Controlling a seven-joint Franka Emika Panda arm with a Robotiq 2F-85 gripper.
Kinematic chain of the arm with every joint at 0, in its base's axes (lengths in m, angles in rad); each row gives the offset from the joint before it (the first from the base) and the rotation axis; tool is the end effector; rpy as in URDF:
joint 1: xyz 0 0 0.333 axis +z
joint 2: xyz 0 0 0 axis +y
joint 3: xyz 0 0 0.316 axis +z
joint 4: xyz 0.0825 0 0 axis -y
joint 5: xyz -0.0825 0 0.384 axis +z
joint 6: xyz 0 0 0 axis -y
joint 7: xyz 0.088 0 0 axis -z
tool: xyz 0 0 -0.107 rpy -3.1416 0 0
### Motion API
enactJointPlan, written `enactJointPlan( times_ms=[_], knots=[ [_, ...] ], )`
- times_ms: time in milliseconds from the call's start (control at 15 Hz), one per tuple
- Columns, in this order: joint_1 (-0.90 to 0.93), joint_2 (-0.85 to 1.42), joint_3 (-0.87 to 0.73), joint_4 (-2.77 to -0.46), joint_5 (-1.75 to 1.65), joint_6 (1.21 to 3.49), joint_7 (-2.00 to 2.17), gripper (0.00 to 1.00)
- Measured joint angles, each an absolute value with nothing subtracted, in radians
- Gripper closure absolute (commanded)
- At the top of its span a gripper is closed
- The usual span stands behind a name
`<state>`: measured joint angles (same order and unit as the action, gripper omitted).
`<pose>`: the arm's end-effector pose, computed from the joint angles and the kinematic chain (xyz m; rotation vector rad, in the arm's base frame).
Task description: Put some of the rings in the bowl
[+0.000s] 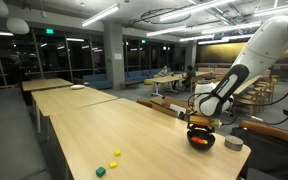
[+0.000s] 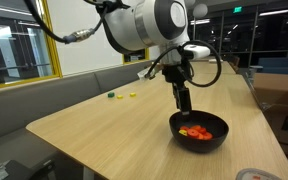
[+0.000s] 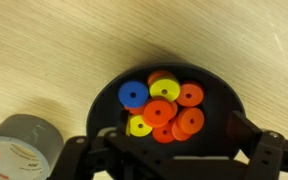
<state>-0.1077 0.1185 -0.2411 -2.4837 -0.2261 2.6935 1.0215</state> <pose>0.4571 -0.1599 0.2524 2.5342 -1.6746 0.1994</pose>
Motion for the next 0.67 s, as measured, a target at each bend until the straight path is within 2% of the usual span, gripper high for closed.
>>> enactJointPlan(
  times_ms=[267,667],
  knots=[
    [-0.106,0.062,-0.202,-2.489,-0.156,2.628,0.836,0.0],
    [-0.101,-0.163,-0.134,-2.533,-0.118,2.366,0.529,0.0]
  ],
)
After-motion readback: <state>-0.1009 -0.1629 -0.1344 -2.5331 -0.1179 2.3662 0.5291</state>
